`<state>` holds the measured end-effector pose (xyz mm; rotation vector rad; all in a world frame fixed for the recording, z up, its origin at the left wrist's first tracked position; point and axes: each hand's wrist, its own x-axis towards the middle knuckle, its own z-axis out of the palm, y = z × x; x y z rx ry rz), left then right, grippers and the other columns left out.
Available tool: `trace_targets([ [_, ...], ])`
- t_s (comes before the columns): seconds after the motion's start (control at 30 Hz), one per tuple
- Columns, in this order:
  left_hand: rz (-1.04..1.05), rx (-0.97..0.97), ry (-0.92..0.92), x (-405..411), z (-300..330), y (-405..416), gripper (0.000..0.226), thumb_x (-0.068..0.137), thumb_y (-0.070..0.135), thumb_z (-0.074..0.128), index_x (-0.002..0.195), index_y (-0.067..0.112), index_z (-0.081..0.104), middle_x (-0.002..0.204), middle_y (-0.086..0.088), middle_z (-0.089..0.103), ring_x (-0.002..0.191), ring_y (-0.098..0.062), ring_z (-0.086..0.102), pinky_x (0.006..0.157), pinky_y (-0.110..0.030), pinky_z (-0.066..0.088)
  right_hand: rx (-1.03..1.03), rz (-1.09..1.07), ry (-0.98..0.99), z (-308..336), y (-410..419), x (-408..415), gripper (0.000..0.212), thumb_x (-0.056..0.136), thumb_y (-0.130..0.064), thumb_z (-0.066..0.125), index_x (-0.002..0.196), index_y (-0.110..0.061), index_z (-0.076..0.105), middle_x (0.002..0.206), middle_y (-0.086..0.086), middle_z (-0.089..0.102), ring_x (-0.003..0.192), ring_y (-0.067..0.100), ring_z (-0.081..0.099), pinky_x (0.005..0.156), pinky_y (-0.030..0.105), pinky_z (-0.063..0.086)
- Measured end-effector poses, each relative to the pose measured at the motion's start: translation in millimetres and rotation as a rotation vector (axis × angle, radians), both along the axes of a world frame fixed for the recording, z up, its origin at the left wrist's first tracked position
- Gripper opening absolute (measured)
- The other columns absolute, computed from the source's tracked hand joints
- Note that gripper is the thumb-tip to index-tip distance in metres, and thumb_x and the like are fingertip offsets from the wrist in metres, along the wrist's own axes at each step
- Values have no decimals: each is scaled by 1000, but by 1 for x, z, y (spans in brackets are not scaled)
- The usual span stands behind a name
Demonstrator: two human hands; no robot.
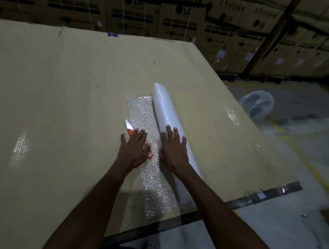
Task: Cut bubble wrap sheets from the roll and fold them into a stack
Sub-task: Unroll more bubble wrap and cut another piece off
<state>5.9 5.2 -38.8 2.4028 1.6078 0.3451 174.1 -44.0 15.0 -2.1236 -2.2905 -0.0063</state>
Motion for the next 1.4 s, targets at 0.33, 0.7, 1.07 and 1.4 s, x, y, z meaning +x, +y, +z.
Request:
trace_targets([
  [0.33, 16, -31, 68, -16, 2, -9, 87, 91, 77, 16, 160, 24, 19, 167, 9, 11, 154, -10, -4, 119, -58, -7, -105, 52, -9, 5, 6, 15, 79, 95, -16, 63, 160, -9, 18, 170, 16, -3, 155, 40, 4, 118, 63, 24],
  [0.7, -85, -45, 195, -101, 8, -3, 88, 85, 75, 8, 160, 29, 13, 167, 13, 7, 154, -10, -3, 118, -62, -6, -153, -19, 261, 37, 8, -7, 82, 98, -26, 57, 163, -29, 8, 171, 11, -2, 151, 37, 23, 105, 49, 43],
  [1.07, -165, 36, 130, -97, 22, 0, 77, 84, 42, 20, 140, -1, 52, 150, -18, 47, 143, -36, 39, 113, -64, 22, -38, -97, 132, 31, -3, -26, 56, 100, -26, 36, 156, -16, 33, 169, 13, 15, 153, 35, 19, 104, 62, 43],
  [1.4, -46, -48, 42, -53, -5, -35, 104, 84, 78, -10, 160, 11, 13, 168, -5, 4, 155, -18, 2, 122, -53, -3, -118, -169, -37, 28, -7, 5, 77, 99, -33, 58, 161, -18, 15, 170, 13, 0, 155, 35, 7, 115, 60, 30],
])
